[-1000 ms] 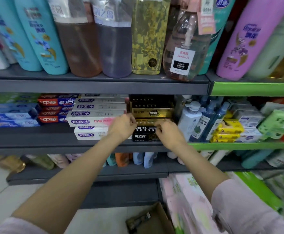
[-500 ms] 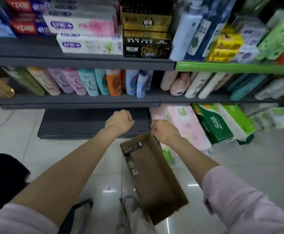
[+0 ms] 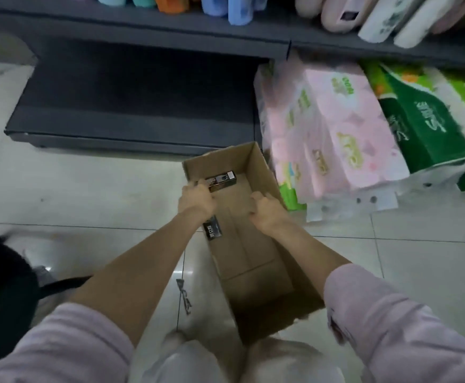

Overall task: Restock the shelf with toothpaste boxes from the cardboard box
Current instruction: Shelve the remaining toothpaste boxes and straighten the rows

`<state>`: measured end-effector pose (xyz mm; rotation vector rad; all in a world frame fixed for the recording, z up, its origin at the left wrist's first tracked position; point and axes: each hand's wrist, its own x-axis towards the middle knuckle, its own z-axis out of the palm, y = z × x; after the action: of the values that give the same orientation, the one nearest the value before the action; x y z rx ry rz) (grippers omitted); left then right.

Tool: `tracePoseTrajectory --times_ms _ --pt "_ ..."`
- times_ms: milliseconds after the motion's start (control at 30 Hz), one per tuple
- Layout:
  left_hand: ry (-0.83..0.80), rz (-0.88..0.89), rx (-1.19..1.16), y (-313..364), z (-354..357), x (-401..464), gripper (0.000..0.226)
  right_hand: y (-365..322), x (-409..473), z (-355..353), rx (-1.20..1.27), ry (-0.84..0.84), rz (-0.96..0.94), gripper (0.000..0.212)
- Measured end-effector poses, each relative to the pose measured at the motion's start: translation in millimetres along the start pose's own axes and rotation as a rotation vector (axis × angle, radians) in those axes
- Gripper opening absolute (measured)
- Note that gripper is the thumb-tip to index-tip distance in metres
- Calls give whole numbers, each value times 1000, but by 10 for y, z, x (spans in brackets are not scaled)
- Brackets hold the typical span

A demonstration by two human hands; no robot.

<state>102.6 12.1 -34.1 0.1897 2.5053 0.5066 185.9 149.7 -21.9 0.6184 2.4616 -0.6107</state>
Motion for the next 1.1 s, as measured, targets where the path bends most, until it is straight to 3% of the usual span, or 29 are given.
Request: tracePoseTrajectory --times_ms 100,200,367,467,600,800,1033,1100 --pt "152 1 28 -503 547 413 65 201 602 677 118 -24 0 53" --pt "155 -19 -269 -909 957 831 84 200 1198 1325 192 -72 -3 54" --pt "-16 92 -561 -1304 1307 1349 77 79 1981 2022 367 -115 29 55" --pt "-23 157 -675 -1380 1372 1476 71 48 2269 2251 440 -166 40 48" --pt "22 186 -691 -1454 1445 1564 74 76 2496 2517 596 -196 45 52" --pt "32 219 -699 -1465 1443 1599 70 79 2614 2577 763 -214 153 41" --pt "39 200 -712 -1431 1439 1590 64 118 2546 2498 812 -243 211 42" --pt "226 204 -617 -1337 1437 1542 58 138 2527 2422 832 -203 207 50"
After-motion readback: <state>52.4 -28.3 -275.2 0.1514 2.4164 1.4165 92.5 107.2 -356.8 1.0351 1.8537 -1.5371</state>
